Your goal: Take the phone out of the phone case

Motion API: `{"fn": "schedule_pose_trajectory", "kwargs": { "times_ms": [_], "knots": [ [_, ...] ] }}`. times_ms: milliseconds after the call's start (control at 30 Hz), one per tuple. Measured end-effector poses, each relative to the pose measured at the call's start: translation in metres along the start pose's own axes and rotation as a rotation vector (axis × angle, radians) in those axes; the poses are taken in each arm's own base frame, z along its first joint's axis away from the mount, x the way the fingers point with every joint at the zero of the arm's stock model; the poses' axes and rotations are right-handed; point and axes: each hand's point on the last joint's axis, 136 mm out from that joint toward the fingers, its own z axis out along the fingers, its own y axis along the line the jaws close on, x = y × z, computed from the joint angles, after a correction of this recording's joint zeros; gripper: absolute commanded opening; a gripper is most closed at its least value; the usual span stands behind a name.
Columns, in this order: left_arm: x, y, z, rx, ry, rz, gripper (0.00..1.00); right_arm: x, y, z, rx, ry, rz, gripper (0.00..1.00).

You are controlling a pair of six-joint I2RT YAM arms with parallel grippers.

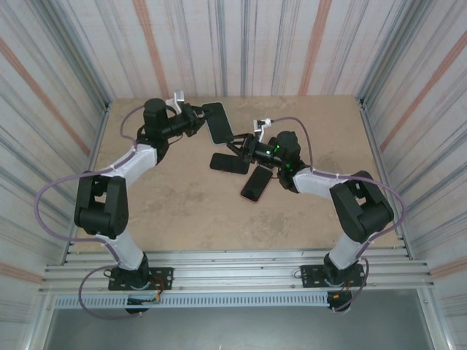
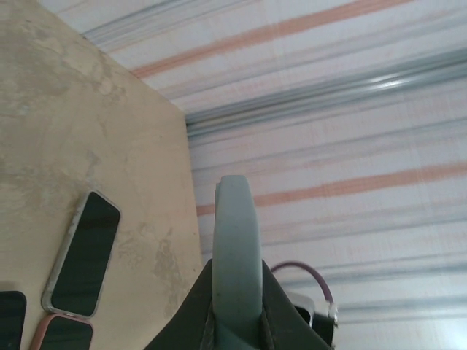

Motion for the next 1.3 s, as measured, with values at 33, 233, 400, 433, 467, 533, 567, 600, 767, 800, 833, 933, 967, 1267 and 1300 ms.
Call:
{"fn": "schedule_pose_trajectory", "kwargs": {
  "times_ms": [33,233,400,433,467,533,567,600,767,800,833,933,967,1267,1300],
  "knots": [
    [0.001,0.001,0.000,-0.007,-0.020,-0.004,0.08,0.002,-0.002,-0.001,0.012,-0.015,-0.009,0.59],
    [0.005,-0.001,-0.002,-0.025,-0.116,0.000,0.06,0.009,-0.004,0.002,0.030,-0.077,-0.039,0.53],
    [0.004,-0.006,-0.005,-0.014,-0.184,0.013,0.05,0.006,0.007,0.006,-0.011,-0.121,-0.042,0.44],
    [0.002,-0.005,-0.005,-0.013,-0.198,0.011,0.05,0.006,0.008,0.007,-0.020,-0.128,-0.034,0.42],
    [0.001,-0.004,-0.006,-0.015,-0.208,0.009,0.05,0.006,0.006,0.008,-0.022,-0.134,-0.025,0.40],
    [-0.001,-0.003,-0.007,-0.015,-0.225,0.009,0.05,0.005,0.002,0.010,-0.024,-0.139,-0.009,0.38],
    [-0.002,-0.002,-0.007,-0.017,-0.231,0.008,0.05,0.006,0.000,0.011,-0.024,-0.140,-0.001,0.37],
    [-0.003,-0.001,-0.007,-0.020,-0.240,0.008,0.05,0.007,-0.001,0.011,-0.026,-0.140,0.004,0.35],
    [-0.005,0.002,-0.009,-0.030,-0.262,0.005,0.05,0.009,-0.001,0.014,-0.039,-0.140,0.022,0.30],
    [-0.005,0.002,-0.009,-0.030,-0.262,0.005,0.05,0.009,-0.001,0.014,-0.041,-0.142,0.024,0.29],
    [-0.004,0.002,-0.009,-0.029,-0.263,0.005,0.05,0.009,-0.001,0.014,-0.042,-0.143,0.024,0.28],
    [-0.001,0.000,-0.008,-0.024,-0.261,-0.001,0.05,0.009,-0.002,0.016,-0.046,-0.142,0.039,0.24],
    [-0.002,-0.001,-0.009,-0.021,-0.267,-0.004,0.05,0.008,-0.001,0.017,-0.052,-0.144,0.040,0.23],
    [-0.006,-0.009,-0.010,0.014,-0.287,-0.042,0.03,0.004,0.011,0.017,-0.097,-0.148,0.046,0.16],
    [-0.006,-0.009,-0.010,0.016,-0.287,-0.052,0.02,0.003,0.012,0.017,-0.101,-0.149,0.044,0.14]
  ]
}}
